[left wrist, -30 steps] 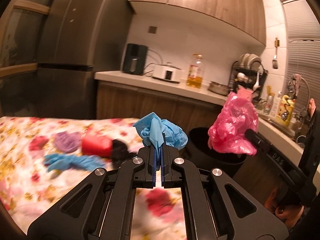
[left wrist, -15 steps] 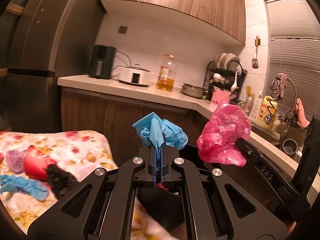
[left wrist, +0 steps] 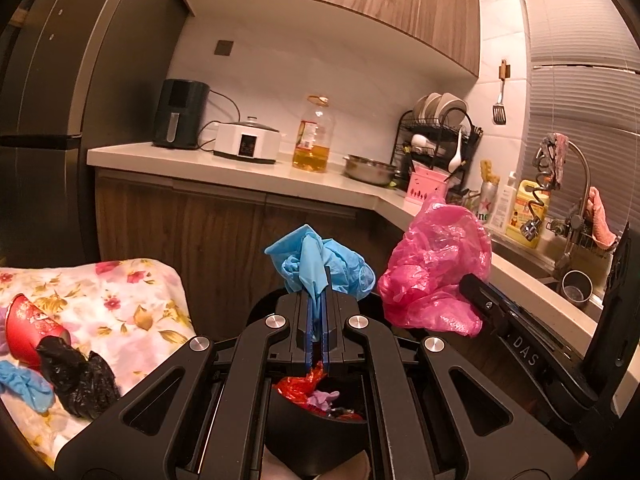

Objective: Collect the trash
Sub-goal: 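Carry the blue glove and pink bag in both tools over the black bin, then open both tools to drop the blue glove and pink bag into the bin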

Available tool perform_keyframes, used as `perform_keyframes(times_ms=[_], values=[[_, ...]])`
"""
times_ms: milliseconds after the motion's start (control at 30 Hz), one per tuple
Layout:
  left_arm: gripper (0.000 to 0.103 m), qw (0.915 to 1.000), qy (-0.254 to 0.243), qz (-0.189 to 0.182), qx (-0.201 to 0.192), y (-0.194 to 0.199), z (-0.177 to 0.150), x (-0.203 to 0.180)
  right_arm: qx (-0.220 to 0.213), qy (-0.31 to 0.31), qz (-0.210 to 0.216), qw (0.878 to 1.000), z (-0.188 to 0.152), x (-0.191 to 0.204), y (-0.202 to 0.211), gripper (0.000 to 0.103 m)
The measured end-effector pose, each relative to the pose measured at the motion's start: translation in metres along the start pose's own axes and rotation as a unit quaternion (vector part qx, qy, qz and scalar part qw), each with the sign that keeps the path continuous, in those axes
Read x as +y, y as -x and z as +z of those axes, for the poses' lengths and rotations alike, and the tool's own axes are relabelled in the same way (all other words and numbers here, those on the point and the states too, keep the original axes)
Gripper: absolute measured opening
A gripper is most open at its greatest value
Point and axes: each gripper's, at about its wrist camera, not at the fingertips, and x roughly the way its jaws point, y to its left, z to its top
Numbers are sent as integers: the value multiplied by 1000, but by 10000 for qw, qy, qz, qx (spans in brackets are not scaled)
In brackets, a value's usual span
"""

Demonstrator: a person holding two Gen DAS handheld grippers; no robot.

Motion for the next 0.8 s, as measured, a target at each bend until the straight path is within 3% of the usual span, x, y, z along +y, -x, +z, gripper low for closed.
perform_keyframes(times_ms=[267, 367, 567, 667, 733, 800], values=[[2, 9998, -63, 71, 156, -18, -2, -4, 57, -16, 29, 10000, 1, 2, -7, 8], [2, 9997, -42, 67, 238, -25, -3, -4, 27, -12, 33, 10000, 0, 0, -8, 25], [4, 9990, -71, -9, 431, -37, -9, -6, 75, -59, 3, 10000, -1, -4, -12, 30], [25, 9987, -122, 84, 484, -40, -12, -5, 74, -91, -40, 9999, -2, -7, -12, 38], [48, 9990, -51, 101, 443, -38, -14, -3, 70, -72, -64, 9999, -3, -7, -11, 44], [51, 9991, -35, 158, 391, -35, -15, -1, 47, -55, -81, 9999, -4, -6, -9, 53]])
